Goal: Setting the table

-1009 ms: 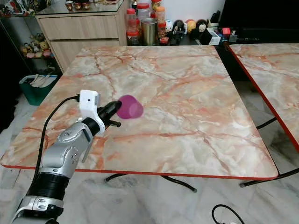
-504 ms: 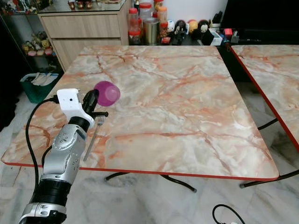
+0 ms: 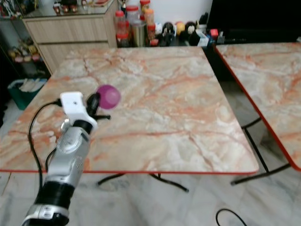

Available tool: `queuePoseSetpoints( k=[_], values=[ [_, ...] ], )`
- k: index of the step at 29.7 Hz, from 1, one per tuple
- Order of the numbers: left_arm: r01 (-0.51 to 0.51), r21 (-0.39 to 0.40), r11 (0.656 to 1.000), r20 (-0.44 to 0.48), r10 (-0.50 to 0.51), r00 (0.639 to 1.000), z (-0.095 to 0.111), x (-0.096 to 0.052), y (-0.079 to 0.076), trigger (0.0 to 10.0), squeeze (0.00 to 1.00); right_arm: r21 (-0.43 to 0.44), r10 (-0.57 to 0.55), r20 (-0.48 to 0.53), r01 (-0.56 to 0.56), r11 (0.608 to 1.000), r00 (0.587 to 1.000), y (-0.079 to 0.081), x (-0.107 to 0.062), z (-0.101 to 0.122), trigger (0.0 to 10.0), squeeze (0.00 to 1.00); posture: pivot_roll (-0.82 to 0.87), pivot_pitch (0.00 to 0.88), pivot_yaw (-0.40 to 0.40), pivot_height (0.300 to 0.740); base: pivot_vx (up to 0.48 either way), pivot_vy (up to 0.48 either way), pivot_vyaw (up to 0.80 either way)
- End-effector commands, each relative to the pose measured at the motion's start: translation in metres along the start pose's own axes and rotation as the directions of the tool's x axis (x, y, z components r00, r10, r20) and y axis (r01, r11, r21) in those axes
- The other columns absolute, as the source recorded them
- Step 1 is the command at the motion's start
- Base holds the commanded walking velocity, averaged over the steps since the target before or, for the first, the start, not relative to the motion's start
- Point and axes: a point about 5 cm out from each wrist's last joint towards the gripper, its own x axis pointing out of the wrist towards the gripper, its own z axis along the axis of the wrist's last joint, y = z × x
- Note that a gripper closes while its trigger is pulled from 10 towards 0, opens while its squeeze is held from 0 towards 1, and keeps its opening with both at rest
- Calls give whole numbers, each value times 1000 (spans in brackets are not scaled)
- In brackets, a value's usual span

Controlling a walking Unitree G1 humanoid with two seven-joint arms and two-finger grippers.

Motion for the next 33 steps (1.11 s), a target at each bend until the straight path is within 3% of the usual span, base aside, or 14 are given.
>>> queuePoseSetpoints(
  k=[1, 7, 13, 29, 33],
  values=[
    [-21, 28, 999, 14, 20, 1000, 2, -1, 7, 10000, 0, -3, 5, -2, -5, 1000, 1000, 2, 0, -1, 10000, 0, 28, 57, -7, 740, 0, -322, 0],
    [-15, 28, 999, 12, 15, 1000, 2, -1, 6, 10000, 0, -57, 6, 8, -6, 998, 1000, 1, 0, 0, 10000, 0, 25, 46, -6, 740, 0, -312, 69],
    [-11, 24, 1000, 15, 11, 1000, 2, -1, 5, 10000, 0, -3, -2, -5, 2, 1000, 1000, 0, 0, -3, 10000, 0, 26, 39, -9, 740, 0, -307, 433],
    [3, 24, 1000, 11, -3, 1000, 3, -1, 3, 10000, 0, -47, 11, -4, -12, 999, 1000, 0, 0, -2, 10000, 0, 18, 46, -9, 740, 0, -301, 0],
    [1, 24, 1000, 11, -1, 1000, 3, -1, 3, 10000, 0, -52, 4, 0, -4, 999, 1000, -1, 0, -1, 10000, 0, 17, 59, -12, 740, 61, -298, 639]
  ],
)
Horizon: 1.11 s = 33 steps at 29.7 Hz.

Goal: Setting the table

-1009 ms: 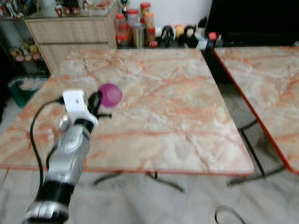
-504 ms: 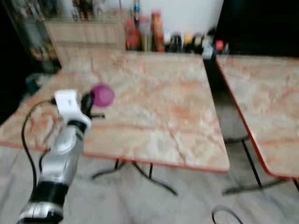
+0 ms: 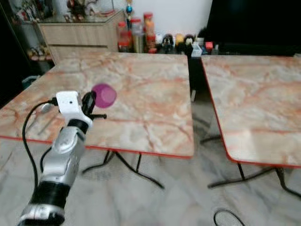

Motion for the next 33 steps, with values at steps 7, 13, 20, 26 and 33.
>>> queuePoseSetpoints(
  k=[7, 13, 20, 26, 33],
  values=[
    [-37, 30, 999, 17, 36, 999, 7, 1, 14, 10000, 0, 27, 2, 12, -2, 1000, 1000, 3, 1, 6, 10000, 0, 14, 74, -18, 740, 244, -296, 518],
    [-46, 30, 999, 18, 45, 999, 8, 1, 15, 10000, 0, 28, 0, 12, 0, 1000, 1000, 2, 1, 8, 10000, 0, 12, 82, -23, 740, 247, -298, 0],
    [-52, 33, 998, 21, 52, 998, 9, 1, 17, 10000, 0, 40, -5, 19, 4, 999, 1000, 2, 1, 9, 10000, 0, 10, 89, -28, 740, 246, -303, 0],
    [-51, 33, 998, 24, 50, 998, 10, 1, 18, 10000, 0, 50, -9, 16, 8, 999, 1000, 1, 1, 9, 10000, 0, 7, 92, -29, 740, 245, -316, 0],
    [-39, 20, 999, 35, 38, 999, 11, 0, 17, 10000, 0, 33, -11, 0, 11, 999, 1000, 1, 2, 8, 10000, 0, 11, 89, -32, 740, 35, -337, -606]
  ],
)
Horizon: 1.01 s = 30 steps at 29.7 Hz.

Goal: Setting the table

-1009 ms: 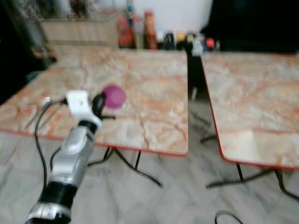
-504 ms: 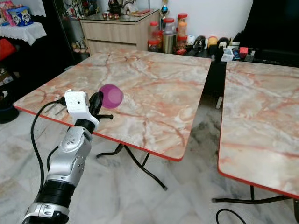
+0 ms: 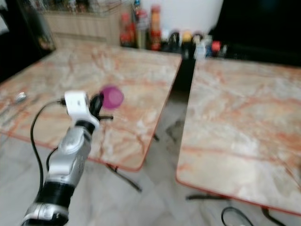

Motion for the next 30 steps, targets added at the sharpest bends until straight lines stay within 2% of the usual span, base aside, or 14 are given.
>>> queuePoseSetpoints(
  k=[1, 5, 16, 18, 22, 30],
  values=[
    [-10, -12, 1000, 2, 10, 1000, 0, 0, 2, 10000, 0, -1, -11, -41, 11, 1000, 999, -5, -1, -11, 10000, 0, 10, 89, -32, 740, 0, -341, -638],
    [-13, -17, 1000, 6, 13, 1000, 1, 0, 3, 10000, 0, 0, -11, -33, 11, 1000, 999, -5, -1, -10, 10000, 0, 11, 89, -32, 740, 0, -338, -317],
    [-18, -18, 1000, 15, 18, 1000, 3, 2, 6, 10000, 0, -3, -9, -43, 9, 1000, 999, -5, -2, -11, 10000, 0, 12, 82, -36, 740, 0, 0, 0],
    [-18, -17, 1000, 16, 18, 1000, 4, 2, 6, 10000, 0, -3, -7, -42, 7, 1000, 999, -5, -2, -11, 10000, 0, 12, 82, -36, 740, 0, 0, -681],
    [-19, -17, 1000, 21, 19, 1000, 4, 2, 5, 10000, 0, -1, -5, -40, 5, 1000, 999, -5, -2, -11, 10000, 0, 9, 76, -34, 740, 0, -360, -691],
    [-22, -15, 1000, 24, 22, 999, 6, 3, 7, 10000, 0, -8, -8, -33, 7, 1000, 999, -6, -2, -10, 10000, 0, 11, 79, -36, 740, 0, -385, 0]
  ],
)
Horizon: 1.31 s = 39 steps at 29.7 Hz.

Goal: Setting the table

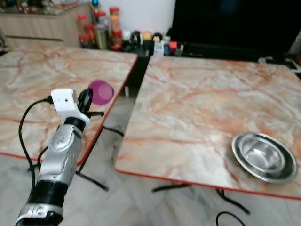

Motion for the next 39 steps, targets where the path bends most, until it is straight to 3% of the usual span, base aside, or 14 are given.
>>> queuePoseSetpoints(
  k=[1, 24, 39],
  values=[
    [1, 4, 1000, 11, -1, 1000, 4, 3, 2, 10000, 0, -2, -1, 10, 1, 1000, 1000, -1, 0, 4, 10000, 0, 11, 79, -36, 740, 0, -386, 0],
    [5, 9, 1000, 9, -5, 1000, 6, 5, 4, 10000, 0, 0, 4, 15, -4, 1000, 1000, 0, 1, 5, 10000, 0, 16, 90, -43, 740, 0, -361, -147],
    [5, 27, 1000, -35, -4, 999, 2, 8, 6, 10000, 0, -2, 7, 16, -7, 1000, 1000, 0, 1, 5, 10000, 0, 15, 93, -46, 740, 0, 0, 0]
  ],
)
